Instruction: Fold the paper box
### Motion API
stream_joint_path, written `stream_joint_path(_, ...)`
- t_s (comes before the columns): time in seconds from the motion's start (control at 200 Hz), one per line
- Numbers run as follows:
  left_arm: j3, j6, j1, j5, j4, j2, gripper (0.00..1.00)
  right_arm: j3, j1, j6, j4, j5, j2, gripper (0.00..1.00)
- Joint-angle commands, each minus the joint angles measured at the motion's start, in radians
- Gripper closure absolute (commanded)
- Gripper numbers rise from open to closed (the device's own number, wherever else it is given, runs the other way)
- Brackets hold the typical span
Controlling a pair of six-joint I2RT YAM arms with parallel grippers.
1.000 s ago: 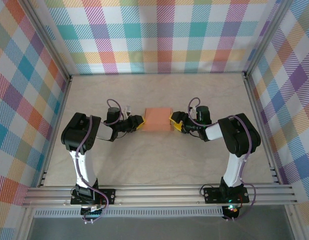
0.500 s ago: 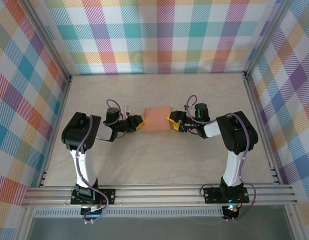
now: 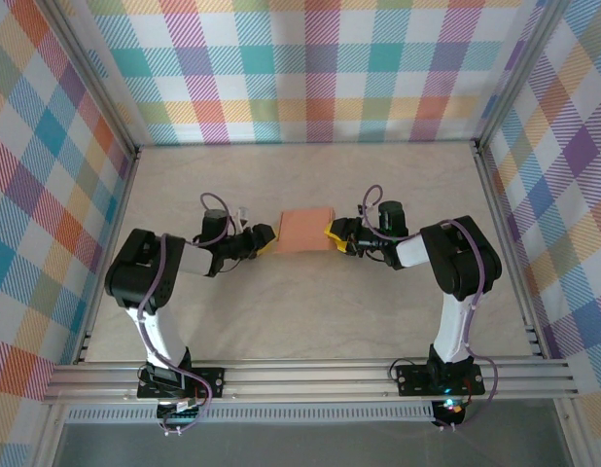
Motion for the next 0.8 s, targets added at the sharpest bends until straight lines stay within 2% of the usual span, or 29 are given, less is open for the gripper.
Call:
stream_joint_path(0.0, -0.019, 0.155, -0.018, -0.123, -0.132, -0.120, 0.40, 0.015, 0.003, 0.005, 0.008, -0.028, -0.021, 0.56)
stream_joint_path(0.095, -0.035, 0.354, -0.080, -0.347, -0.222, -0.231, 0.28, 0.013, -0.003, 0.020, 0.015, -0.029, -0.030, 0.57)
stream_joint_path(0.175, -0.085, 0.519, -0.143, -0.515, -0.178, -0.325, 0.22, 0.006, -0.009, 0.032, 0.020, -0.031, -0.044, 0.58)
stream_joint_path(0.285, -0.131, 0.682, -0.201, -0.612, -0.118, -0.431, 0.19, -0.001, -0.020, 0.027, -0.001, -0.033, -0.079, 0.59)
stream_joint_path(0.33, -0.142, 0.755, -0.231, -0.658, -0.111, -0.471, 0.05, -0.004, -0.024, 0.022, -0.019, -0.030, -0.094, 0.59)
stream_joint_path(0.38, -0.161, 0.861, -0.270, -0.693, -0.089, -0.508, 0.00, -0.006, -0.028, 0.015, -0.042, -0.026, -0.114, 0.59)
stream_joint_path(0.5, -0.224, 1.097, -0.343, -0.753, -0.003, -0.568, 0.00, -0.015, -0.038, 0.012, -0.069, -0.023, -0.150, 0.60)
stream_joint_path(0.575, -0.225, 1.172, -0.382, -0.842, -0.017, -0.604, 0.00, -0.021, -0.043, 0.024, -0.069, -0.026, -0.169, 0.60)
stream_joint_path(0.66, -0.228, 1.242, -0.419, -0.883, -0.030, -0.645, 0.00, -0.026, -0.045, 0.036, -0.069, -0.029, -0.187, 0.60)
stream_joint_path(0.795, -0.237, 1.459, -0.492, -0.969, -0.017, -0.625, 0.00, -0.027, -0.045, 0.061, -0.058, -0.044, -0.206, 0.61)
